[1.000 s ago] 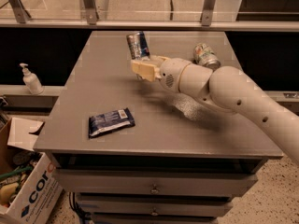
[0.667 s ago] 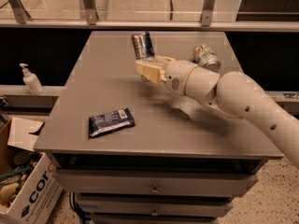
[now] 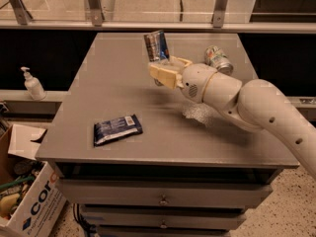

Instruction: Place redbull can upright

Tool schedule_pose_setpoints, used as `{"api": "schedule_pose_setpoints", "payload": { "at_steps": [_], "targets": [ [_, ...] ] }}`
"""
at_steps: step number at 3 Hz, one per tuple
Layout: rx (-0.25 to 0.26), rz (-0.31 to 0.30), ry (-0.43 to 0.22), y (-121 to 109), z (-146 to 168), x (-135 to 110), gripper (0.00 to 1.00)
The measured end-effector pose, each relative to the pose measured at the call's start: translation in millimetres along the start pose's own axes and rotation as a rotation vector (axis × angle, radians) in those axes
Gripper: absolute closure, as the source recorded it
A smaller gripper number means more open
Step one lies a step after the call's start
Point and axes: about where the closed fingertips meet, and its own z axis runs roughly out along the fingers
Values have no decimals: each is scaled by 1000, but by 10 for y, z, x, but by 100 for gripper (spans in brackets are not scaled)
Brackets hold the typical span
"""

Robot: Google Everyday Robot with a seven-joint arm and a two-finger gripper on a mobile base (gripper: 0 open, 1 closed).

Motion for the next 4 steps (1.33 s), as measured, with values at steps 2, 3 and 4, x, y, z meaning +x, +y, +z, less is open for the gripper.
{"api": "schedule_pose_setpoints", "payload": {
  "at_steps": [2, 3, 4],
  "targets": [
    [-37, -50, 30, 36, -148, 135, 100],
    [-52, -67, 47, 42, -236, 265, 100],
    [-60, -86, 60, 18, -361, 366, 100]
  ]
}}
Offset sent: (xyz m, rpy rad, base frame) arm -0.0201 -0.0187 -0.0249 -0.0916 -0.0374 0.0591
